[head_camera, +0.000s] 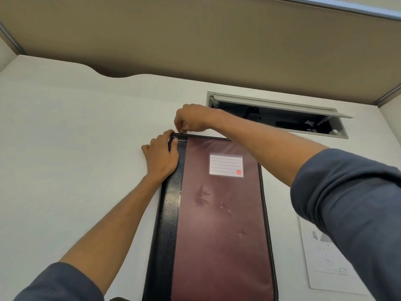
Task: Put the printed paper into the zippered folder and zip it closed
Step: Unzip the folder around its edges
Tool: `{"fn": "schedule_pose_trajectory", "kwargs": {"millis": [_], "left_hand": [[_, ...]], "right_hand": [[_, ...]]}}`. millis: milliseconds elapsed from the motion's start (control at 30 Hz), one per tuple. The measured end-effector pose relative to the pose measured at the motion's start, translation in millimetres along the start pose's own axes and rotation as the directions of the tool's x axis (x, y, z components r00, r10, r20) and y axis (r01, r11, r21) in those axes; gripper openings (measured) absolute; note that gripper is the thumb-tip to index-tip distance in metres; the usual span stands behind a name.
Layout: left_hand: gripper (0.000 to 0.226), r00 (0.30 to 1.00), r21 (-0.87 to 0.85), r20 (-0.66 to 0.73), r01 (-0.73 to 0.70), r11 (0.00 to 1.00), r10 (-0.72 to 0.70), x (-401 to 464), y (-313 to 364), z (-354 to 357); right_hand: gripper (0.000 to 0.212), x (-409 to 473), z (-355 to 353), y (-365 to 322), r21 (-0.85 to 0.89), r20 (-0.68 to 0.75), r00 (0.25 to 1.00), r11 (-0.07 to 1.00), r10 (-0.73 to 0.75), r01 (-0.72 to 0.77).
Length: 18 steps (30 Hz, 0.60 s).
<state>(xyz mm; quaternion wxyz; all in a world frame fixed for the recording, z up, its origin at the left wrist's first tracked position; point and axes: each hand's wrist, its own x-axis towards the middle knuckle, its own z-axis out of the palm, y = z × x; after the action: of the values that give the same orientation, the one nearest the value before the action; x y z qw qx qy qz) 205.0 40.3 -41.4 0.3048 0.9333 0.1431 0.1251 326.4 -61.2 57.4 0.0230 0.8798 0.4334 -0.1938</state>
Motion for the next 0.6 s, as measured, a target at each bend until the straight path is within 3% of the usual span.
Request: {"fn": "schedule_pose_trajectory", "kwargs": {"millis": [167, 400, 600], "left_hand": [[0.031, 1.0, -0.007, 0.005, 0.014, 1.0, -0.014, 1.0, -1.2, 2.3], [0.032, 1.0, -0.001, 0.004, 0.009, 1.0, -0.009, 1.2, -1.6, 2.1], [0.031, 1.0, -0.03, 0.011, 0.011, 0.999, -0.011, 0.1, -2.3, 1.7]], "right_hand": [[0.019, -2.5, 4.4, -4.1, -0.26, -0.001, 0.997, 0.963, -0.076, 0.073], [0.03, -7.7, 8.0, -0.7, -0.226, -0.03, 0.987, 0.963, -0.155, 0.144], [0.029, -25.5, 20.3, 18.1, -0.365, -0.087, 0.979, 0.92, -0.185, 0.142]]}}
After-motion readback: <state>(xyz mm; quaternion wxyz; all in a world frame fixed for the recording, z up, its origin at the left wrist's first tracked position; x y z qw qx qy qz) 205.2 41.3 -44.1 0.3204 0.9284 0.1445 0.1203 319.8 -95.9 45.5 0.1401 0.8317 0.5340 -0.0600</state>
